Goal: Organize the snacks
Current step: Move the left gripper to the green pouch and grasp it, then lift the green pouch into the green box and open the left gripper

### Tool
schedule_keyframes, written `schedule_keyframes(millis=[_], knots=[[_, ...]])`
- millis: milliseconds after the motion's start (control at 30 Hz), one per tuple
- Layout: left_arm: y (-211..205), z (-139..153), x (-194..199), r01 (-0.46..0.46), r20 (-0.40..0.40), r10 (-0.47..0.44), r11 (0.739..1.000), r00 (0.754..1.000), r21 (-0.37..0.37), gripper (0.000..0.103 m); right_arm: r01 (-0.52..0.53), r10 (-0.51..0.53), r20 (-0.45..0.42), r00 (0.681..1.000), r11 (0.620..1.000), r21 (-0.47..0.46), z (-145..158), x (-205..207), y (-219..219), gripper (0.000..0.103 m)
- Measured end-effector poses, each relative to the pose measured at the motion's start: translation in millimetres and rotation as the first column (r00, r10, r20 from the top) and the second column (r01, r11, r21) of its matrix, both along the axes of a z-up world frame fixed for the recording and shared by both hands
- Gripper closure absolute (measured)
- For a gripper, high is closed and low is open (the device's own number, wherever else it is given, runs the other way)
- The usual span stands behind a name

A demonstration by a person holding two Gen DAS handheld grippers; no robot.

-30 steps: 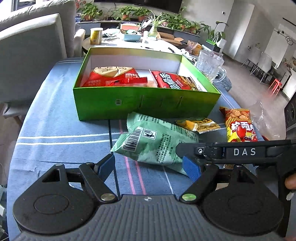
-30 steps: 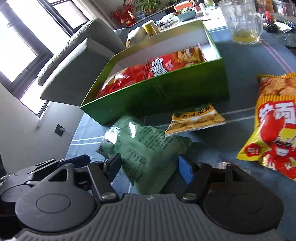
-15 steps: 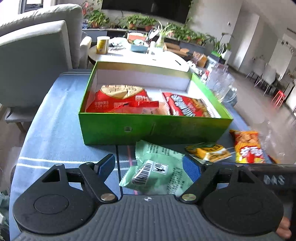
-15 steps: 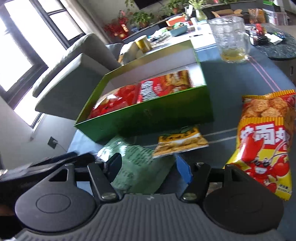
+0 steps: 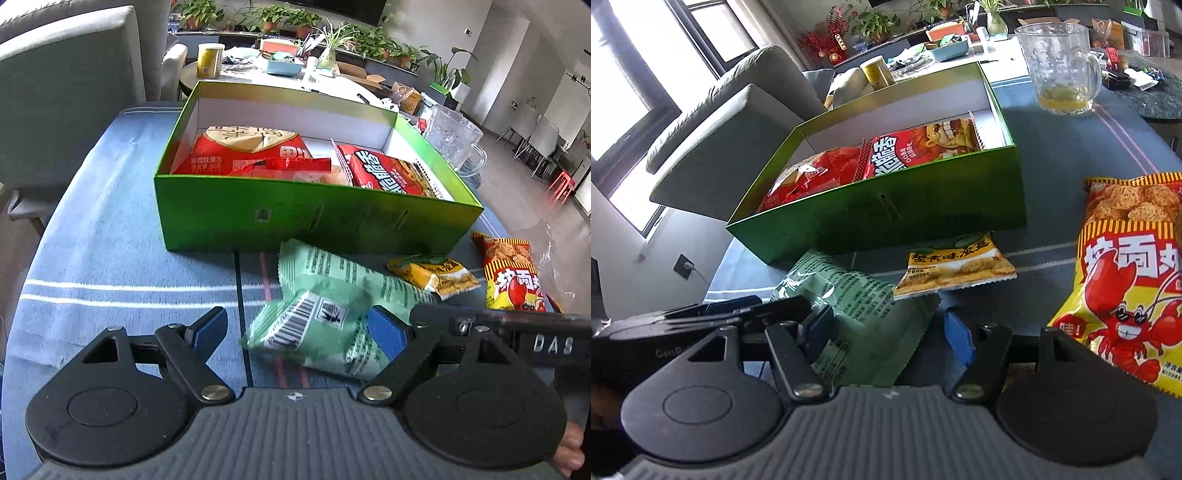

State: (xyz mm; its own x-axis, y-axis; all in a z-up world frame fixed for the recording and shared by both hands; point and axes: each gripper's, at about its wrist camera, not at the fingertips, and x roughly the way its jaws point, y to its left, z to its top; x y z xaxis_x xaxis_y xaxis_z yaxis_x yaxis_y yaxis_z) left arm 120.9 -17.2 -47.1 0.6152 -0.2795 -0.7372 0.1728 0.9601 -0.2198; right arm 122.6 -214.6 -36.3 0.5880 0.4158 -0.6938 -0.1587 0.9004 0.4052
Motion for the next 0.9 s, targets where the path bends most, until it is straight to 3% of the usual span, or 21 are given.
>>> schedule_keyframes(millis=[200,433,600,700,900], knots=[[5,-4,1,-0.016,-0.023,0.016,0.999,1.000,-0.042,0.018,-0.011,0.011,0.002,1.000,0.999,0.042,8,-6,-1,0.035],[6,-6,4,-0.015,-0.025,0.013,0.999,1.000,-0.049,0.017,0.000,0.003,-0.065,0.998,0.999,0.050,-6,1,4,0.035],[5,-4,5,0.006,-0.002,-0.006,0.999,1.000,-0.033,0.018,0.018,-0.015,-0.058,0.998,0.998,0.054,-5,3,2,0.035],[4,-3,5,0.030,0.012,-0.029,0.999,0.999,-0.021,0.019,0.025,-0.021,-0.065,0.998,0.998,0.066,-6,5,0,0.035],[5,-4,3,0.046,-0.026,-0.048,0.997,0.999,-0.067,0.028,0.037,-0.027,-0.083,0.996,0.991,0.132,-6,10,-3,0.035]])
